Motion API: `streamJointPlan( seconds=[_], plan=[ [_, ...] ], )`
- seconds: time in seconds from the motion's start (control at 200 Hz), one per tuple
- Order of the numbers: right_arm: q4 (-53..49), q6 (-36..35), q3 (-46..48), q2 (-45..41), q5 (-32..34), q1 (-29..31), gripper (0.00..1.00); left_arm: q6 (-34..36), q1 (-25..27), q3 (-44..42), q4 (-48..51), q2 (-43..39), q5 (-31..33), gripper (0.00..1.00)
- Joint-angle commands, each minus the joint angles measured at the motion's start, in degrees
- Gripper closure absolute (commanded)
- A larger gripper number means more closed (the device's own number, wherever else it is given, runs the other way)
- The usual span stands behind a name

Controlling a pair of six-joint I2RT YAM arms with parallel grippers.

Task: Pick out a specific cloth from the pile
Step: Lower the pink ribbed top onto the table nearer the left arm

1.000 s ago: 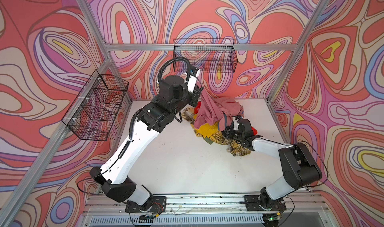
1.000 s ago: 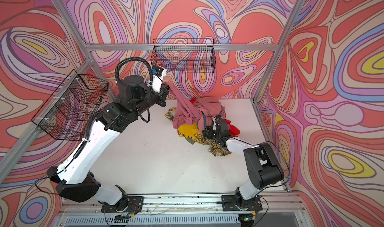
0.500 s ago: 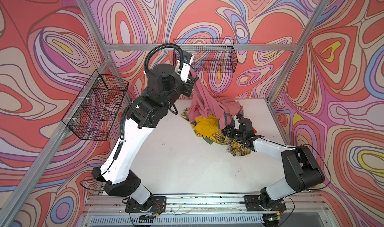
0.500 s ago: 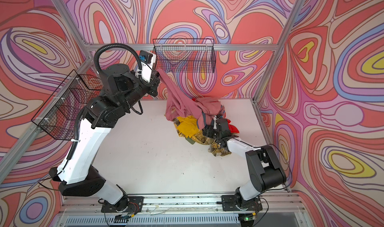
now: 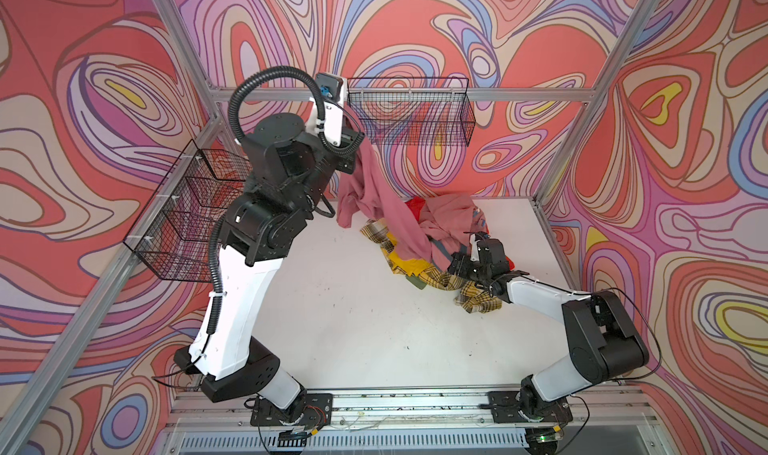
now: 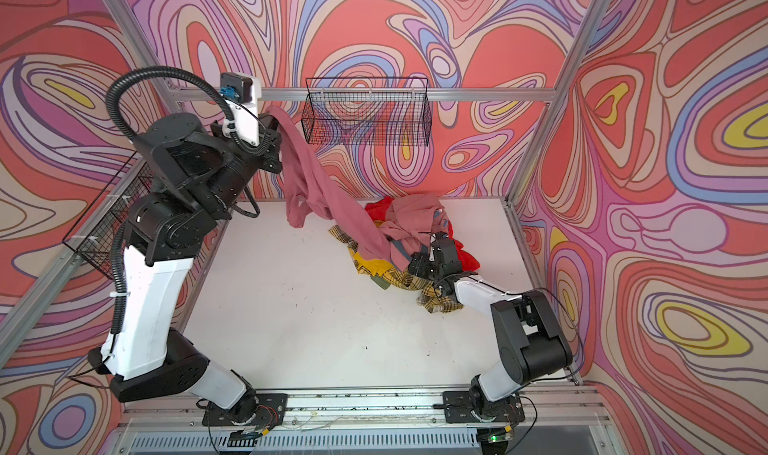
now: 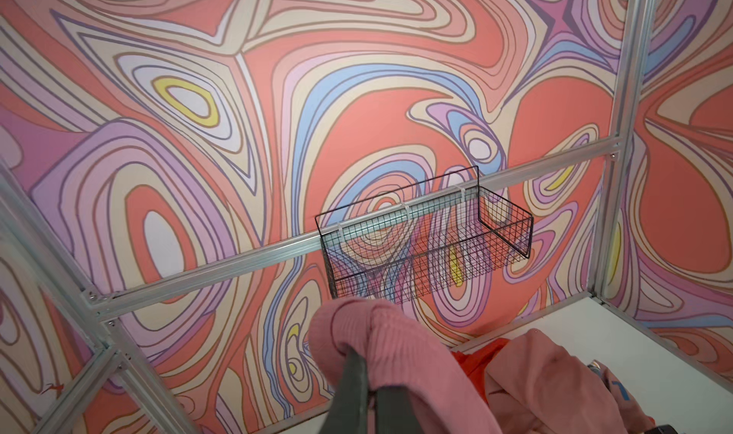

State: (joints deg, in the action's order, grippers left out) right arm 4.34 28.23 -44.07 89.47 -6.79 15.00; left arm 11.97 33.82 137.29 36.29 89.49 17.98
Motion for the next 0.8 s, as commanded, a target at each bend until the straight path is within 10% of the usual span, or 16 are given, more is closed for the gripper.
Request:
streamJointPlan(
  seconds=[0.0,0.521,0.796],
  plan=[
    [-0.29,0.18,0.01,0.45,0.49,-0.41,0.10,-0.86,-1.42,-0.78,1.35,-1.50,0.80,1.00],
    [-4.24,-3.84,1.45,-7.25,2.62,-0.35,0.11,-3.75,-7.12,-46.29,2.39,-22.93,13.86,1.00],
    [-6.31,-4.71,1.29,-10.85,4.22,-0.41,0.11,-16.06,-7.46,-56.93,3.33,-23.73,6.29,1.00]
  ],
)
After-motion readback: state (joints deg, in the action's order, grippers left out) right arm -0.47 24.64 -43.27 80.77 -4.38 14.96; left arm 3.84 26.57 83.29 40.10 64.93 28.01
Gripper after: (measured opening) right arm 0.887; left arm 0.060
